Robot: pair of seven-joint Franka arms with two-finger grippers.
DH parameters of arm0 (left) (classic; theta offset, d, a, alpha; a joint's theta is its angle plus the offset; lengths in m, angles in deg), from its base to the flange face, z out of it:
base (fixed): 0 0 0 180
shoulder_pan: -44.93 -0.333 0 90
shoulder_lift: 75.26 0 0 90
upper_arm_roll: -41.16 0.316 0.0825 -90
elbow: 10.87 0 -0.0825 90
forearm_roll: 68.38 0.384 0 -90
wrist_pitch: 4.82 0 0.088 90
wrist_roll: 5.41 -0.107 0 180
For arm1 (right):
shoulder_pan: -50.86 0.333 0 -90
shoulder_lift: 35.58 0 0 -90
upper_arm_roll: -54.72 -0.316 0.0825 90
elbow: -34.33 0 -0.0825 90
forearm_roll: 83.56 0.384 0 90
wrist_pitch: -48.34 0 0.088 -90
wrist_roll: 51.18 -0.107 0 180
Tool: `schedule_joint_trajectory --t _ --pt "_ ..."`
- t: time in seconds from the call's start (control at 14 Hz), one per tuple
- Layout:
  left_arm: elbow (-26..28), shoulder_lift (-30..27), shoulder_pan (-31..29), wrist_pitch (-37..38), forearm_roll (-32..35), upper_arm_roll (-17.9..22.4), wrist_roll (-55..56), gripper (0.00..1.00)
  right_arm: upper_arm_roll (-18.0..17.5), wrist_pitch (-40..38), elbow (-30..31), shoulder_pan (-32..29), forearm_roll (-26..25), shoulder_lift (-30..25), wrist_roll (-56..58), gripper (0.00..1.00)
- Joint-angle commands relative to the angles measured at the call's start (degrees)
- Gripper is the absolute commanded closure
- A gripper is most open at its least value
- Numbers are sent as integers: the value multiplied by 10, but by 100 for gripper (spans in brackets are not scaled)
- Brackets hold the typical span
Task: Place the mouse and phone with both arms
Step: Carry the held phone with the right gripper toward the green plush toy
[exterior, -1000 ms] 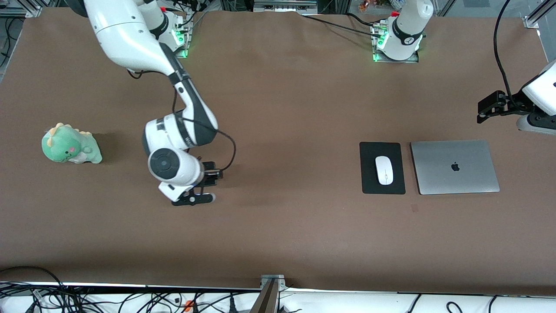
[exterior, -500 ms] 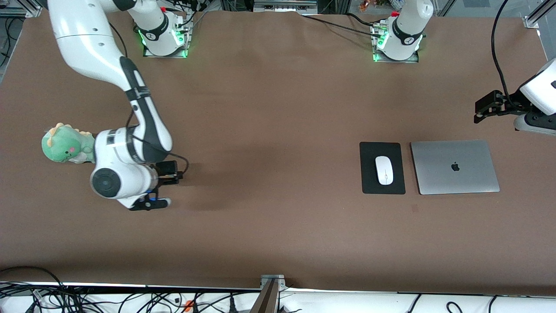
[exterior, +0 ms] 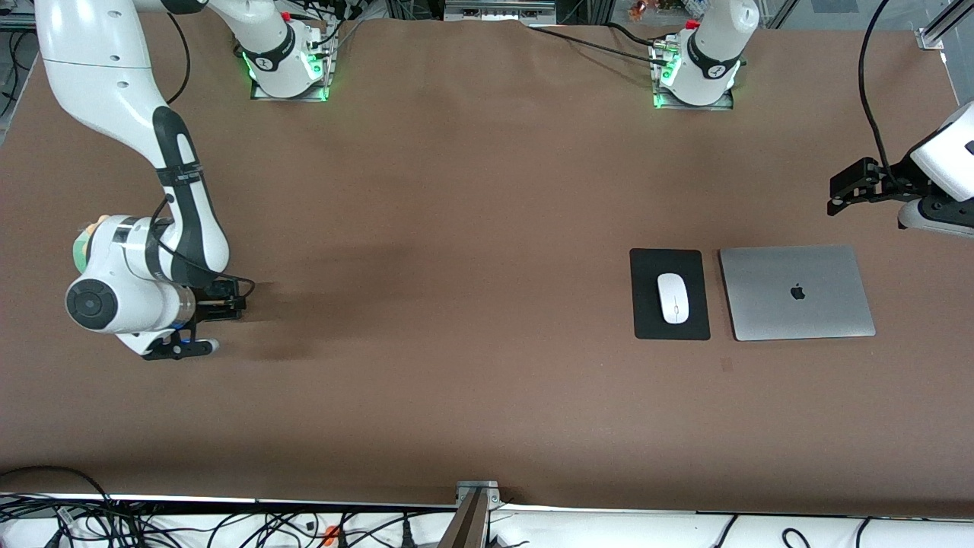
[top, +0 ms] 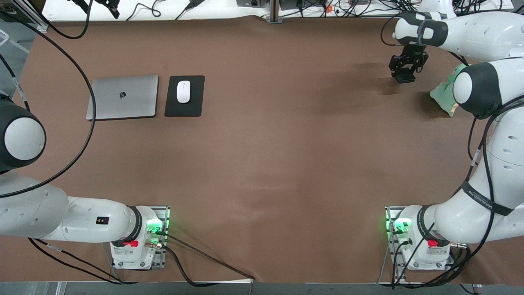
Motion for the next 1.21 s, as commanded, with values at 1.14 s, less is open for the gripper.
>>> schedule_joint_trajectory --t 1.14 --pt "4 -7 0 0 -23 0 -1 0 3 157 203 -26 37 -88 4 80"
